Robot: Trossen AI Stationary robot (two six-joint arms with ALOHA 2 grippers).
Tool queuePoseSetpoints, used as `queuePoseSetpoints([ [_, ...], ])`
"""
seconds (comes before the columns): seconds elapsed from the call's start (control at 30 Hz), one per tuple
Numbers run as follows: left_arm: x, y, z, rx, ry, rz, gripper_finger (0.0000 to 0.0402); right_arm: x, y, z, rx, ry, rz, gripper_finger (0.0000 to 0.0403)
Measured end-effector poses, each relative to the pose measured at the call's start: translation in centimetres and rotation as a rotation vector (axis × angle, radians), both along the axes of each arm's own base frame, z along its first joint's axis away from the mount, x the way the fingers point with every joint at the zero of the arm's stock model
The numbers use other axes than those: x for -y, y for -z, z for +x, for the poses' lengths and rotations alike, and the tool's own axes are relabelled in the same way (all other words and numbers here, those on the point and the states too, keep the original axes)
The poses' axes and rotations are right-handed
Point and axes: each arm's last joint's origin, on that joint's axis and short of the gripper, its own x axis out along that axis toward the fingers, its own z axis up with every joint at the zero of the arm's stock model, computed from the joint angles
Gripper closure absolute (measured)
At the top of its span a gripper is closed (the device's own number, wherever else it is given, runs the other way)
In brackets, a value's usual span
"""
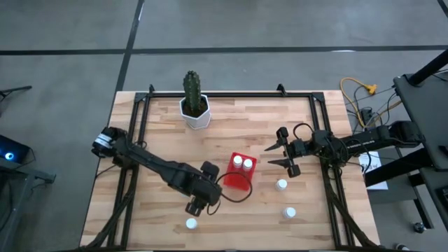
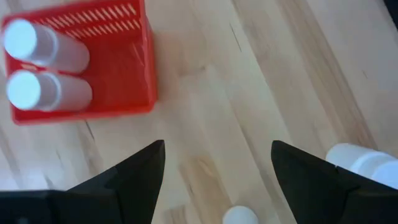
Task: Pick and place pill bottles into a basket
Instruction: Put the white pill bottle into the red bin
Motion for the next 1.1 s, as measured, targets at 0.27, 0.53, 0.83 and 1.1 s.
queuePoseSetpoints([
  [0.27,0.0,4.1,-1.1,-0.082,-0.010,0.023,0.0127,0.0,0.0,0.0,-0.001,-0.001,0.002,0.0200],
  [0.53,-0.6,6.0,-2.7,-0.085,-0.046,-0.048,0.0127,0.0,0.0,0.0,-0.001,-0.001,0.006,0.0200],
  [0.83,-1.6,5.9,-5.0,-0.022,-0.095,-0.114,0.0127,0.0,0.0,0.0,-0.004,-0.003,0.019,0.0200],
  [1.1,-2.2,6.2,-6.3,-0.025,-0.121,-0.127,0.0127,0.0,0.0,0.0,-0.004,-0.003,0.019,0.0200],
])
